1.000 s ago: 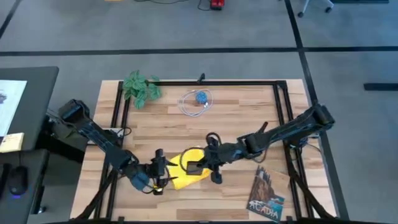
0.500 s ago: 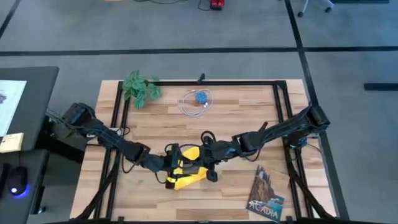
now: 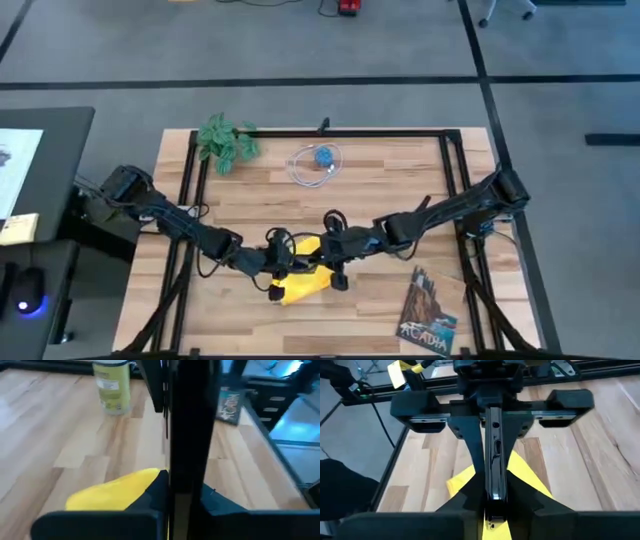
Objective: Apply microfiber cloth
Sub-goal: Wipe the front of the cellphone using a microfiber cloth
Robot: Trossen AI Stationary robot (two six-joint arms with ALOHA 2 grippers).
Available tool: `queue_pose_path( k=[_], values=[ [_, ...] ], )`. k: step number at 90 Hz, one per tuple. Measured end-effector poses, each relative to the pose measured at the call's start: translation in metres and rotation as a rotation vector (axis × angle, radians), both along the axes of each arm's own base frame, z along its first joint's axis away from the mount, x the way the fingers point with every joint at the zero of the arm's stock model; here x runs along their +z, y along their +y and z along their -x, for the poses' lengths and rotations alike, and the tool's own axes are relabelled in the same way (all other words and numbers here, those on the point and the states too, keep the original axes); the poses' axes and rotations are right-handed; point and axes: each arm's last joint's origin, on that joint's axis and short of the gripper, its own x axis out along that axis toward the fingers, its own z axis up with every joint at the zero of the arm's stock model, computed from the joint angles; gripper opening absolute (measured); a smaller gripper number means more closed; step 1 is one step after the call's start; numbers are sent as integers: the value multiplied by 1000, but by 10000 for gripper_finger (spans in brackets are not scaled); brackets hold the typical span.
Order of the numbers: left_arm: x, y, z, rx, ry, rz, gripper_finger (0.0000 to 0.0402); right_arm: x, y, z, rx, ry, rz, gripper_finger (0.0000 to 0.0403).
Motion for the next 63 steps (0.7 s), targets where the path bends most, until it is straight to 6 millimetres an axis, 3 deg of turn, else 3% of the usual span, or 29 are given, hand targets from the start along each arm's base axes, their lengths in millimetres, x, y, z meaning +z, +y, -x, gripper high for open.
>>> queue_pose_path(
  k=[18,37,47,63],
  values=[
    [3,-3,19,47,67,28,5,-16,-6,5,-13,57,15,138],
    [-5,12,56,161,-18,195,3,-47,-7,11,22,-61,-8,237],
    [-7,24,75,208,-124,328,3,-70,-3,1,76,-89,-12,257],
    [-10,38,94,241,-225,420,3,-107,7,-35,133,-68,29,259]
  ],
)
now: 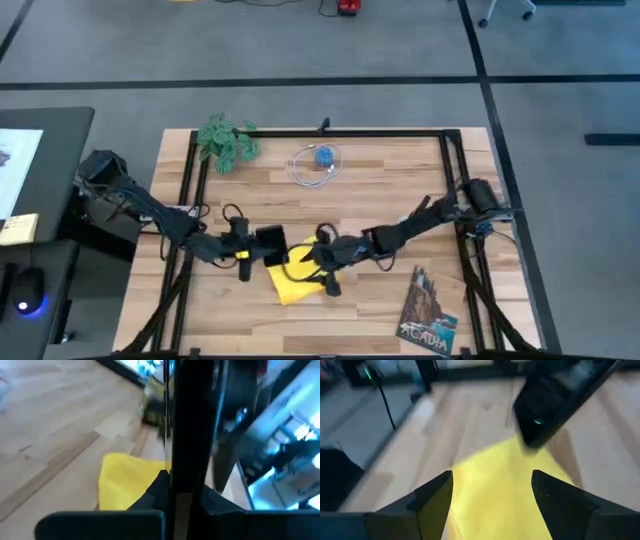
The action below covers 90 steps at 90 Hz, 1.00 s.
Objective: Apply microfiber cloth
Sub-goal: Wipe the front of the cellphone using a microfiber cloth
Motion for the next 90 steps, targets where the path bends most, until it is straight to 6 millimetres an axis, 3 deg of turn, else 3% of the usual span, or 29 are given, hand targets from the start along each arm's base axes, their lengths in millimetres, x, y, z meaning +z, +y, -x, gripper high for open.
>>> queue_pose_path(
  k=[25,32,40,49,53,90],
  values=[
    [-9,7,9,44,11,34,11,-46,1,-39,6,169,50,247],
    [-9,7,9,45,14,33,12,-51,2,-43,2,198,51,217],
    [-9,7,9,43,16,25,12,-56,4,-43,-11,234,44,151],
    [-9,7,9,46,16,22,13,-57,9,-37,-27,304,25,44],
    [-10,7,9,48,19,18,14,-57,14,-34,-29,323,23,19],
    [-26,3,2,56,84,-16,15,-19,54,9,-149,472,102,2]
  ],
)
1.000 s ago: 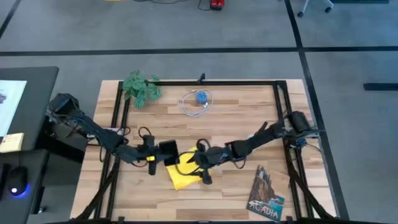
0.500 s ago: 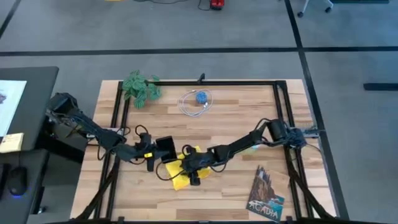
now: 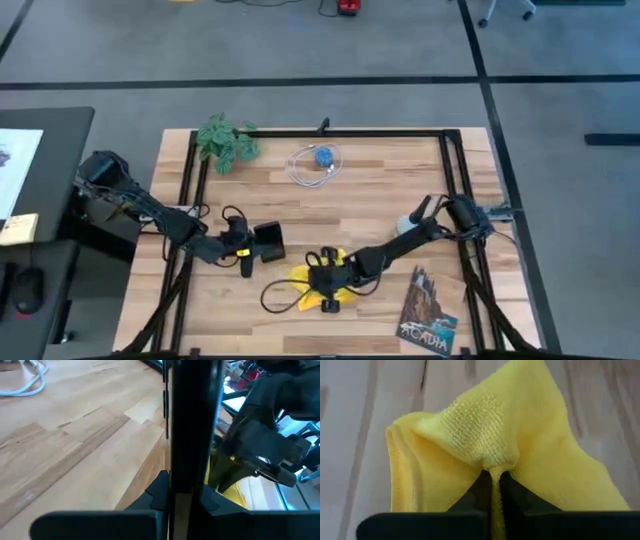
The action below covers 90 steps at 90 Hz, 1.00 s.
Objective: Apply microfiber cloth
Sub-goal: Wipe the front of the cellphone using a microfiber cloth
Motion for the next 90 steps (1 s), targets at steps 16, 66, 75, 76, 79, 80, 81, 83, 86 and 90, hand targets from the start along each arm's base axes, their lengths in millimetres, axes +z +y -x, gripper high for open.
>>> queue_pose_path(
  k=[16,66,75,76,79,80,81,83,86,90],
  values=[
    [-6,-5,-7,-28,-20,29,15,28,14,21,-66,-11,58,1],
    [-13,-26,-48,-150,-80,89,15,114,1,14,-167,-481,497,0],
    [-9,-30,-61,-167,-92,87,15,110,-12,3,-140,-474,535,0],
    [-8,-31,-62,-171,-94,87,15,109,-13,2,-139,-473,537,0],
    [-7,-32,-65,-179,-97,86,15,107,-17,0,-127,-461,548,0],
    [-7,-32,-67,-176,-96,86,15,106,-18,-1,-124,-456,556,0],
    [-7,-32,-68,-174,-93,85,15,105,-18,-2,-117,-453,561,0],
    [-7,-32,-69,-168,-86,77,15,103,-20,-3,-102,-447,566,0],
    [-7,-32,-72,-164,-83,68,15,100,-20,-6,-61,-445,566,0],
    [-4,-32,-77,-162,-93,73,15,97,-19,-9,-22,-454,572,0]
  ],
)
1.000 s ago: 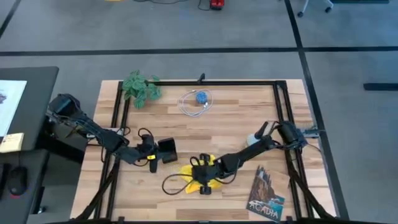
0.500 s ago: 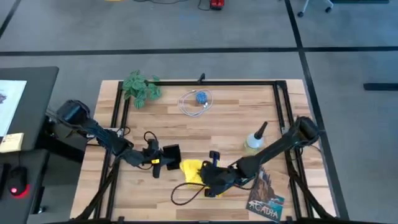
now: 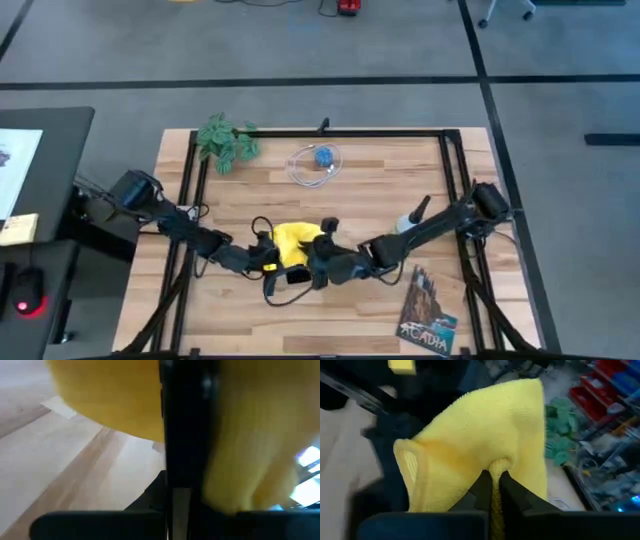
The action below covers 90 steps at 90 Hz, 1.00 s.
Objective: Apply microfiber cloth
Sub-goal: Wipe the front of the cellphone using a microfiber cloth
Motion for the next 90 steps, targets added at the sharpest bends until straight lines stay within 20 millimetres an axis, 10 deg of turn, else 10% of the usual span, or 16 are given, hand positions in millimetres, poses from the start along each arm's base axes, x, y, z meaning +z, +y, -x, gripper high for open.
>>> queue_pose_path(
  k=[90],
  values=[
    [4,5,-7,-29,2,-24,15,-14,14,19,-79,123,16,0]
  ],
)
